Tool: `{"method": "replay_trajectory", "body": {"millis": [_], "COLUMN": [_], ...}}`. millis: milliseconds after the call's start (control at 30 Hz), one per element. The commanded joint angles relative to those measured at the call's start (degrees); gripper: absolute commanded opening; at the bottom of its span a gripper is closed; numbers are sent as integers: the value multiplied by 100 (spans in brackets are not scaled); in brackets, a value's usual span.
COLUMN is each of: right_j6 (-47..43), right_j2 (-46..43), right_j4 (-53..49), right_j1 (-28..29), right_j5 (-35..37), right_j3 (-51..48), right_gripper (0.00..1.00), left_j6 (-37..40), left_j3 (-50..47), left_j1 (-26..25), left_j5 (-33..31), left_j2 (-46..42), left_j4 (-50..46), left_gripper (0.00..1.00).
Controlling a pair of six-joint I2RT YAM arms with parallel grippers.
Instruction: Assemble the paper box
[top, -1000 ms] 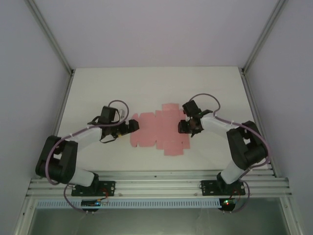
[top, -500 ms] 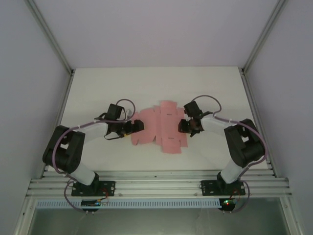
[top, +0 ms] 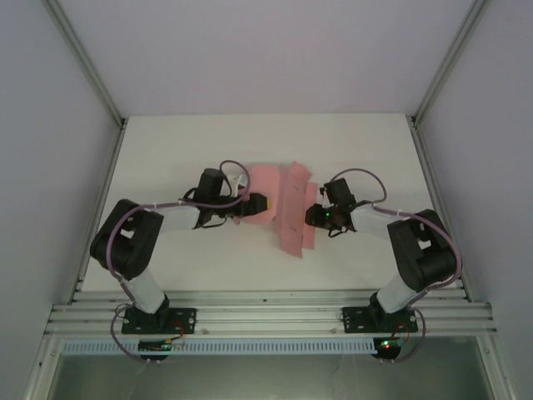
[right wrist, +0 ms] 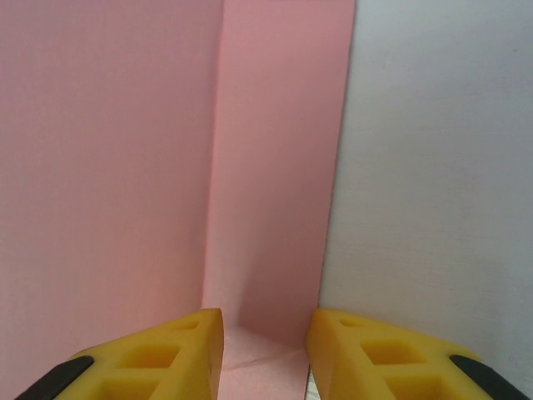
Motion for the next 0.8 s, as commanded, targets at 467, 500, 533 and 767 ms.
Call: {"method": "replay_trajectory", "body": {"millis": [467, 500, 533, 767], "right_j6": [-211, -220, -227, -250], "right_j2": [-46, -52, -56, -275], "right_j4": [-336, -345, -362, -393], "right_j1": [-54, -62, -65, -84], "right_j5": [-186, -158, -143, -116], "right_j3": [-373, -375, -373, -336], "right_gripper": [37, 37, 37, 38], "left_j6": [1064, 1070, 1067, 1184], "left_j3": [314, 279, 260, 150], "left_j1": [-145, -146, -145, -119], "left_j5": [-1379, -1409, -1479, -1645], "left_j2": [-1449, -1546, -1644, -1900], "left_j4": [-1931, -1940, -1979, -1981], "left_gripper": [84, 82, 77, 23]}}
